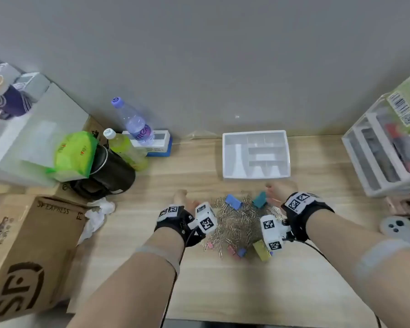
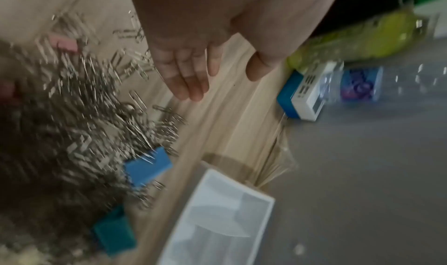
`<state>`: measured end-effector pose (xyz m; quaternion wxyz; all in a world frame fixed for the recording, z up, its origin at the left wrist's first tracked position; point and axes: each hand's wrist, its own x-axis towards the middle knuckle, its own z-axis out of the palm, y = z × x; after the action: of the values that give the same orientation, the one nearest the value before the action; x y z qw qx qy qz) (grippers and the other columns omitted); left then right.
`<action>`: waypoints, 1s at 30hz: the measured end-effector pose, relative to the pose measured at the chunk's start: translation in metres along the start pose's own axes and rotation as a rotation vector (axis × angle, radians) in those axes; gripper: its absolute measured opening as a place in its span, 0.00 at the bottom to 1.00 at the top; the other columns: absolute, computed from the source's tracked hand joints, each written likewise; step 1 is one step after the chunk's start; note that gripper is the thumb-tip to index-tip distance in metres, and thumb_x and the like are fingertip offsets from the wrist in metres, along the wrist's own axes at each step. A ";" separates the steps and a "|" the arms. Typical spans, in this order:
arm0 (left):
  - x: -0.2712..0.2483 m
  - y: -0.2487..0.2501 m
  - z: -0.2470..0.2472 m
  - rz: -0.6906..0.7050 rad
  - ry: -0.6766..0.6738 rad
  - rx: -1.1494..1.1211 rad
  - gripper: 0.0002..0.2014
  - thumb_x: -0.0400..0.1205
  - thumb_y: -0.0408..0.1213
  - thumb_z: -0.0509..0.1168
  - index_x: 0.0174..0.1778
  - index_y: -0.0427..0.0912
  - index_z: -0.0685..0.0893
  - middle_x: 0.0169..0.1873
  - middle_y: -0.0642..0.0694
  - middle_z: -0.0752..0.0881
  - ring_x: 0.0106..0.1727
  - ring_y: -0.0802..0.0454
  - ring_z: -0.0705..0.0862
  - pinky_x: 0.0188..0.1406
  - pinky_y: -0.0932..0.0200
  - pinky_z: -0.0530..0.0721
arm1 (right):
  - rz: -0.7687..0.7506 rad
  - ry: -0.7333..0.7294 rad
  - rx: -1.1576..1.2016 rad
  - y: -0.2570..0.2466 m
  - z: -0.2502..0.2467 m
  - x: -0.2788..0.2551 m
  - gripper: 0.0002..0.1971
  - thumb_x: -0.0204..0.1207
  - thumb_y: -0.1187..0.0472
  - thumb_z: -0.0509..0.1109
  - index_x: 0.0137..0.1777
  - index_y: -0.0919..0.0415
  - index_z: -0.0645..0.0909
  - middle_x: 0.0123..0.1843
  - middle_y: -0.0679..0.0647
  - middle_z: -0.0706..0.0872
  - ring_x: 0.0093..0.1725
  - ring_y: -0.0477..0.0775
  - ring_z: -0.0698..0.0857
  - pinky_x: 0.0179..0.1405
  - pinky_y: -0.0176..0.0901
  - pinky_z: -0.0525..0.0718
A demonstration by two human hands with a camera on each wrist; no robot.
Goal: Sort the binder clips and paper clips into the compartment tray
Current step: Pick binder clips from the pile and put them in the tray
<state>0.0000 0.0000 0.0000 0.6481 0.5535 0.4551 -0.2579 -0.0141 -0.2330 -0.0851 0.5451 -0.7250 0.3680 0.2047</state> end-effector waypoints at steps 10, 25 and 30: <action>0.077 -0.038 0.028 0.238 0.090 0.637 0.14 0.77 0.45 0.69 0.53 0.41 0.81 0.38 0.47 0.84 0.33 0.54 0.83 0.23 0.63 0.79 | -0.142 0.121 -0.255 0.047 0.018 0.012 0.36 0.65 0.60 0.83 0.71 0.60 0.70 0.65 0.59 0.76 0.54 0.57 0.84 0.55 0.49 0.89; 0.112 -0.076 0.066 0.610 0.135 1.349 0.32 0.58 0.57 0.77 0.57 0.53 0.79 0.51 0.49 0.74 0.53 0.50 0.77 0.54 0.54 0.83 | -0.273 0.210 -0.509 0.059 0.026 0.021 0.28 0.65 0.48 0.77 0.65 0.53 0.76 0.61 0.53 0.75 0.57 0.55 0.81 0.58 0.50 0.84; 0.113 -0.076 0.070 0.611 0.152 1.298 0.25 0.59 0.55 0.73 0.51 0.54 0.83 0.48 0.49 0.80 0.51 0.49 0.81 0.52 0.51 0.86 | -0.365 0.163 -0.380 0.056 0.017 0.020 0.26 0.65 0.46 0.78 0.63 0.51 0.79 0.55 0.49 0.77 0.51 0.48 0.77 0.55 0.41 0.78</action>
<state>0.0090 -0.0668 -0.1372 0.1985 0.9459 0.0789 -0.2442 -0.0419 -0.2308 -0.1406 0.3956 -0.8826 0.2290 0.1095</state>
